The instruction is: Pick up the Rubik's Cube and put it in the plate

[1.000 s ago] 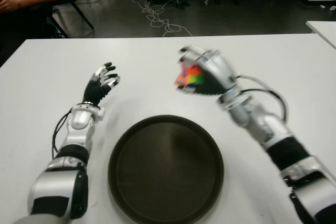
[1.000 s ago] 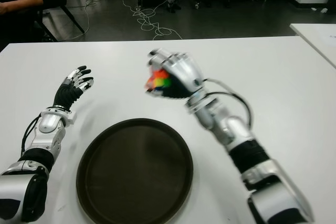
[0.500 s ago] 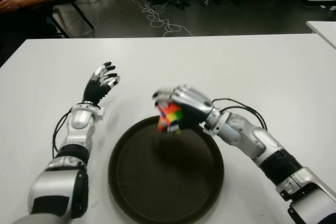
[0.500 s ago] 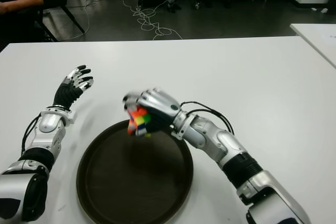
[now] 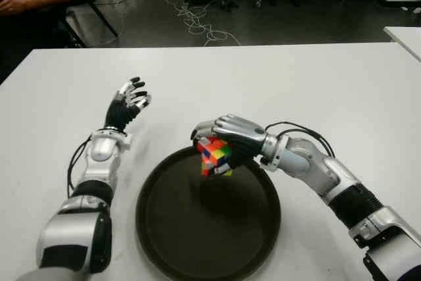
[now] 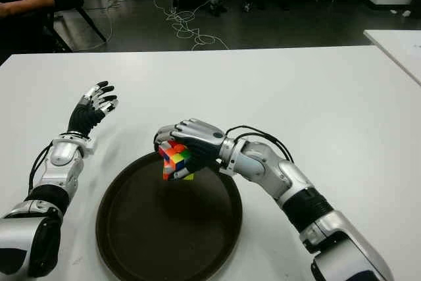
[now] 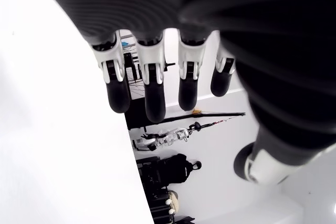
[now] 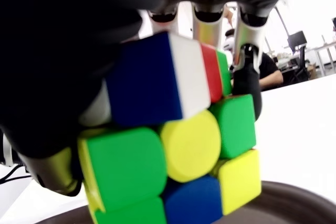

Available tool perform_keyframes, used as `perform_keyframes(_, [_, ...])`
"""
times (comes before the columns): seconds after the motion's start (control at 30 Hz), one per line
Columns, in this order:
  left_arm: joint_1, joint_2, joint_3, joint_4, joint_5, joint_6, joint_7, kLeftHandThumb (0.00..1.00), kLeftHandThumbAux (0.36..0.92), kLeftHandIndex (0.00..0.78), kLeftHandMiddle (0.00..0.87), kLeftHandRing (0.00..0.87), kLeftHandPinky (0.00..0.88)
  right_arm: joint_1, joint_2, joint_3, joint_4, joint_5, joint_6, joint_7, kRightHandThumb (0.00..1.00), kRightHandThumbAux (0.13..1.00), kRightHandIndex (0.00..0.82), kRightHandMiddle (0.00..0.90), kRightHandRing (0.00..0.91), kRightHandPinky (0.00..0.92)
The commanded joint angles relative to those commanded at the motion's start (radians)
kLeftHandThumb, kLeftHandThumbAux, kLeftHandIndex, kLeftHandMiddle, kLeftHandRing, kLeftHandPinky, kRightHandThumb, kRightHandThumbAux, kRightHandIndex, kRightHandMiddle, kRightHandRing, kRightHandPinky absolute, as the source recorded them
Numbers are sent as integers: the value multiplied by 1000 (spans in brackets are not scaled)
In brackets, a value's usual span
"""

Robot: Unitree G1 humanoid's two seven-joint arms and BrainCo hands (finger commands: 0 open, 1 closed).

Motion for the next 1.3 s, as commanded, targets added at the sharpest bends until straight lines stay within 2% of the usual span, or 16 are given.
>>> perform_keyframes(0.07, [0, 1, 0, 1, 0, -1, -1, 241, 696, 93, 163, 163, 169, 0, 4, -1, 10, -5, -5, -4, 826, 697, 394, 467, 451, 471])
perform_keyframes(0.27, [0, 2, 2, 3, -4, -3, -5, 242, 696, 93, 165, 165, 166, -4, 27, -3, 66, -12, -33, -34, 827, 696, 401, 461, 436, 453])
perform_keyframes(0.4, [1, -1, 7, -4, -11, -7, -10, 244, 693, 93, 162, 163, 171, -1, 50, -15, 100, 13, -60, -50, 829, 695, 412, 455, 419, 428])
perform_keyframes(0.57, [0, -2, 7, -5, -12, -4, -10, 251, 705, 93, 157, 162, 179, -4, 61, -24, 123, 3, -78, -67, 830, 696, 440, 423, 309, 324])
perform_keyframes(0.6, [0, -2, 7, -6, -12, -4, -9, 253, 708, 93, 158, 162, 179, -4, 63, -25, 126, 2, -80, -68, 779, 712, 424, 338, 274, 291])
perform_keyframes(0.7, [-1, -2, 4, -6, -8, -2, 0, 254, 708, 92, 161, 164, 181, -3, 68, -28, 136, 4, -84, -68, 715, 732, 405, 194, 188, 210])
perform_keyframes(0.8, [1, -1, 0, -5, 0, -10, 9, 253, 708, 92, 162, 165, 193, -3, 75, -29, 148, 17, -87, -55, 692, 740, 399, 105, 116, 155])
perform_keyframes(0.9, [1, -1, -3, -6, 3, -14, 13, 253, 708, 93, 162, 166, 198, -5, 77, -29, 155, 24, -87, -42, 685, 742, 397, 76, 92, 137])
perform_keyframes(0.93, [2, -1, -5, -6, 5, -17, 12, 254, 710, 92, 160, 165, 197, -7, 79, -27, 159, 30, -83, -30, 510, 801, 267, 58, 74, 120])
perform_keyframes(0.97, [3, -1, -6, -7, 6, -19, 12, 255, 711, 92, 158, 164, 195, -8, 80, -27, 162, 35, -81, -21, 423, 823, 218, 51, 66, 111])
perform_keyframes(1.03, [3, -1, -7, -8, 5, -21, 7, 257, 711, 91, 154, 162, 192, -9, 83, -26, 168, 40, -75, -11, 185, 868, 99, 30, 44, 88])
perform_keyframes(1.07, [3, -1, -7, -8, 4, -21, 5, 257, 709, 90, 154, 162, 192, -10, 85, -26, 172, 41, -72, -8, 118, 869, 66, 24, 38, 81])
perform_keyframes(1.13, [2, -1, -6, -8, 2, -21, 3, 258, 706, 90, 155, 164, 194, -13, 88, -27, 177, 40, -67, -2, 60, 865, 36, 19, 32, 75])
perform_keyframes(1.3, [1, -5, -2, -4, 0, -20, 9, 273, 706, 98, 174, 179, 210, -20, 93, -34, 186, 30, -58, -5, 10, 828, 5, 4, 19, 72])
